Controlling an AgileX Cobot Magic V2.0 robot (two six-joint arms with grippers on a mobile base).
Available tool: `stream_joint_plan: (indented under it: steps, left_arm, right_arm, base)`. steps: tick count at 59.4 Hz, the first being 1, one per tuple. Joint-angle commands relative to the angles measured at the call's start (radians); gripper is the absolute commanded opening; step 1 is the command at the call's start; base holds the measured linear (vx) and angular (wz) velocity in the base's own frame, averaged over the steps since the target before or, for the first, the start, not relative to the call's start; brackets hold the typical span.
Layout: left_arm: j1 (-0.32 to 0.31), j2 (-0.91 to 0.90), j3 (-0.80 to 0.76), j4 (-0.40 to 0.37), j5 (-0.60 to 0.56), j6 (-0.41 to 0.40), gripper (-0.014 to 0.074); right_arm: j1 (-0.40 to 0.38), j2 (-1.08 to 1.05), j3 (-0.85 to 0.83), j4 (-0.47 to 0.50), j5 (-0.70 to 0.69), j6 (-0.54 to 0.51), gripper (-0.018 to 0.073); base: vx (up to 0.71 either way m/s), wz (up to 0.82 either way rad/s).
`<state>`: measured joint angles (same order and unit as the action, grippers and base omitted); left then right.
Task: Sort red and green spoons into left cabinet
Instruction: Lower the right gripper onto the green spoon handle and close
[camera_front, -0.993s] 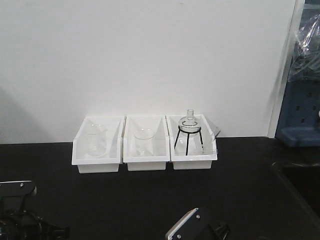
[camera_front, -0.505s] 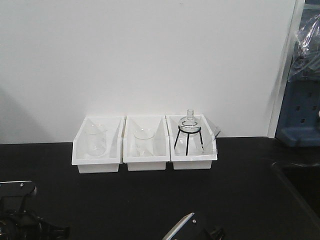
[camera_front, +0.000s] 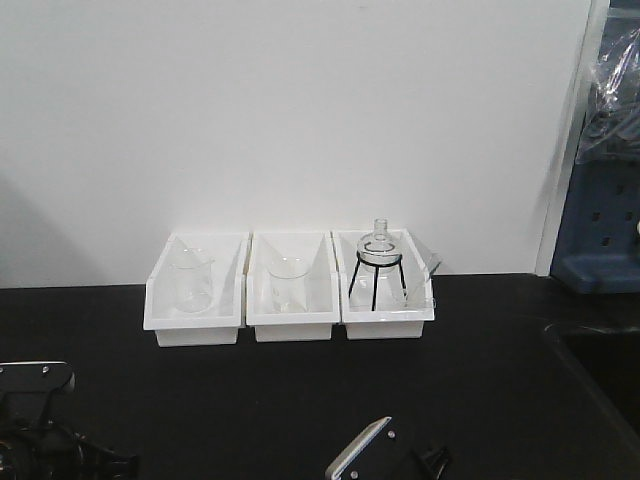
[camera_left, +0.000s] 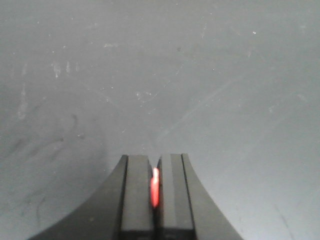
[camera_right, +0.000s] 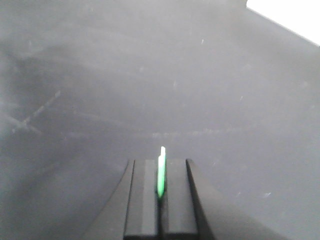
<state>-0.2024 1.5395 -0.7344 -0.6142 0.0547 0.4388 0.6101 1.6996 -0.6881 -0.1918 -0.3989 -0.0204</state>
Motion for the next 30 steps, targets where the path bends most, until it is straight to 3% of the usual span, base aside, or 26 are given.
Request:
stream_joint_plan:
  steps: [1, 30]
  left_arm:
    - [-0.008, -0.035, -0.028, -0.006, -0.075, 0.008, -0.0006]
    - [-0.008, -0.169, -0.028, -0.006, -0.109, 0.008, -0.0003]
  right_arm:
    - [-0.002, -0.079, -0.029, -0.005, -0.081, -0.02, -0.0006]
    - [-0.002, -0.273, -0.03, 0.016, -0.016, -0.068, -0.0006]
  base:
    - [0.0, 0.0]
    - [0.0, 0.0]
